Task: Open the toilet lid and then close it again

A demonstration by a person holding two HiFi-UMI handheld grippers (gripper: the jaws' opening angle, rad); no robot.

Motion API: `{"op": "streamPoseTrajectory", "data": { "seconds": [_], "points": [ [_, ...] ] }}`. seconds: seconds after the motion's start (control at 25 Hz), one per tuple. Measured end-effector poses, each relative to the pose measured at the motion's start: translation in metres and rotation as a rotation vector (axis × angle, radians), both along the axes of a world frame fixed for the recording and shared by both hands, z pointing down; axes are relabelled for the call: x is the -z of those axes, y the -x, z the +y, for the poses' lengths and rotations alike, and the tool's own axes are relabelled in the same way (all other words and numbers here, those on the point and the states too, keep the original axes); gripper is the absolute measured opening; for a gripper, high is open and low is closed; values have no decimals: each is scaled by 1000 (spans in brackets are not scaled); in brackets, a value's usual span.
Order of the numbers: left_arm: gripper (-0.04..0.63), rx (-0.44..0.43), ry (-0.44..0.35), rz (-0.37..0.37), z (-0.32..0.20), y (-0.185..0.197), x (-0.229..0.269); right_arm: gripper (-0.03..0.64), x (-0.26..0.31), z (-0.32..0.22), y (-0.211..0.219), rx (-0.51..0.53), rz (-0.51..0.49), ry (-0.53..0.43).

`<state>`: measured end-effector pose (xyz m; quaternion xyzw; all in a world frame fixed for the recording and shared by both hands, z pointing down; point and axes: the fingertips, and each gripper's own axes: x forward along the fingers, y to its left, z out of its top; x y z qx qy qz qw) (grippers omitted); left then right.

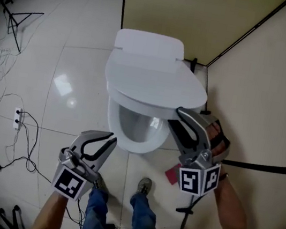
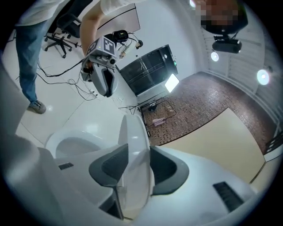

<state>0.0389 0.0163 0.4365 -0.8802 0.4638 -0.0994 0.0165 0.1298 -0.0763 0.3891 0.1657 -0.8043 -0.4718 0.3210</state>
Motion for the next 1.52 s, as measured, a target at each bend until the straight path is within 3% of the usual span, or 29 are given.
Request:
{"op": "streamPoseTrajectory", "data": {
  "seconds": [0.12, 0.32, 0.52, 0.8, 1.16, 1.52],
  "points": [
    [35, -6, -5, -14, -22, 5, 21, 80, 38, -49, 12, -31, -50, -33],
    [35, -8, -16, -18, -48, 11, 47, 57, 91, -136, 36, -105, -125, -55],
    [35, 19, -14, 3, -74, 22, 58, 48, 126, -230, 68, -183, -133, -78],
    [35, 43, -15, 21, -95, 31, 57, 47, 145, -334, 101, -336, -191, -18],
    [35, 27, 22, 16, -96, 33, 50, 48, 139, -407, 125, -458, -87, 73],
    [35, 48, 32, 28, -91, 47, 54, 49, 138, -419, 126, -494, -54, 94]
  ]
}}
